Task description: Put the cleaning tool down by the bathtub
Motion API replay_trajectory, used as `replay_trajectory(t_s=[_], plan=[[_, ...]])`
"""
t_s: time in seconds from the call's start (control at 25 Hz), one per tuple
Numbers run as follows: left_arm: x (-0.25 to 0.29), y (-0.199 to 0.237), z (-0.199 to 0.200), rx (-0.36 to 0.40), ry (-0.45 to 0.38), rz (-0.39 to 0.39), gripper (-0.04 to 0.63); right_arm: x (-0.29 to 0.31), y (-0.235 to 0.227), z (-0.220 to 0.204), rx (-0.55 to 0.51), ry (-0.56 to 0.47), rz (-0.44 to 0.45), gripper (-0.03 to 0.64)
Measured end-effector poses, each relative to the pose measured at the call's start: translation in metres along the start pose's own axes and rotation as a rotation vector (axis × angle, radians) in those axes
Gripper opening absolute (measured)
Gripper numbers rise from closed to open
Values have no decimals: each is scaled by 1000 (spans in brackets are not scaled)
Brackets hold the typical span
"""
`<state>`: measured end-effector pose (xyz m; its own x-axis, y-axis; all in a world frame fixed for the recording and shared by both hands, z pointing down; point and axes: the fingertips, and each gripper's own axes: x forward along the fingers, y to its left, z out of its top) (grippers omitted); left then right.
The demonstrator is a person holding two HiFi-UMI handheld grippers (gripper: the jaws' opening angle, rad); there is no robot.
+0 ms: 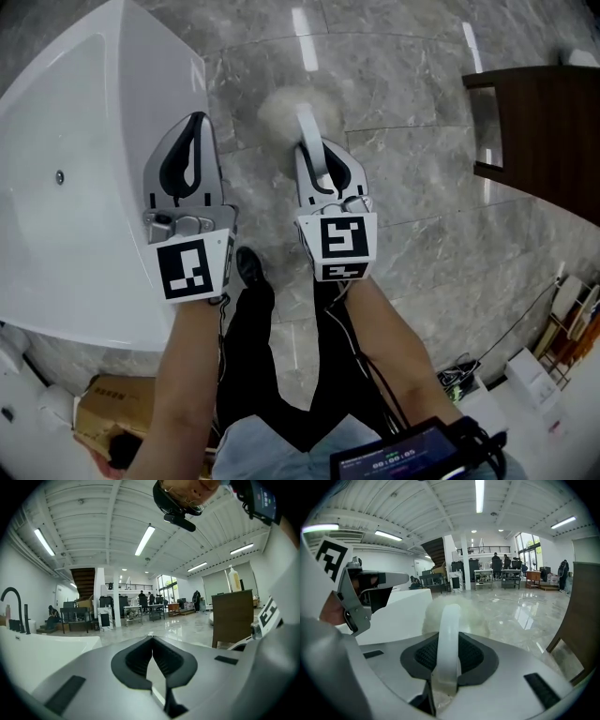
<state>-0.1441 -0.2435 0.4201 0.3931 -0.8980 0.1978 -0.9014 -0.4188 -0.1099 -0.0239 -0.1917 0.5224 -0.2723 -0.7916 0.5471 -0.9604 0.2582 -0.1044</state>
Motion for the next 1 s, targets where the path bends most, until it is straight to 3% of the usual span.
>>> replay_trajectory(t_s=[0.44, 0.6, 1.0], plan=[[28, -1, -77, -28, 25, 41, 17, 72, -4, -74, 29, 43, 18, 98], [36, -6, -103, -71, 39, 60, 17, 92, -7, -93, 34, 57, 22, 98], [57, -14, -169, -50, 49, 73, 17, 135, -7, -151, 52, 93, 41, 98]])
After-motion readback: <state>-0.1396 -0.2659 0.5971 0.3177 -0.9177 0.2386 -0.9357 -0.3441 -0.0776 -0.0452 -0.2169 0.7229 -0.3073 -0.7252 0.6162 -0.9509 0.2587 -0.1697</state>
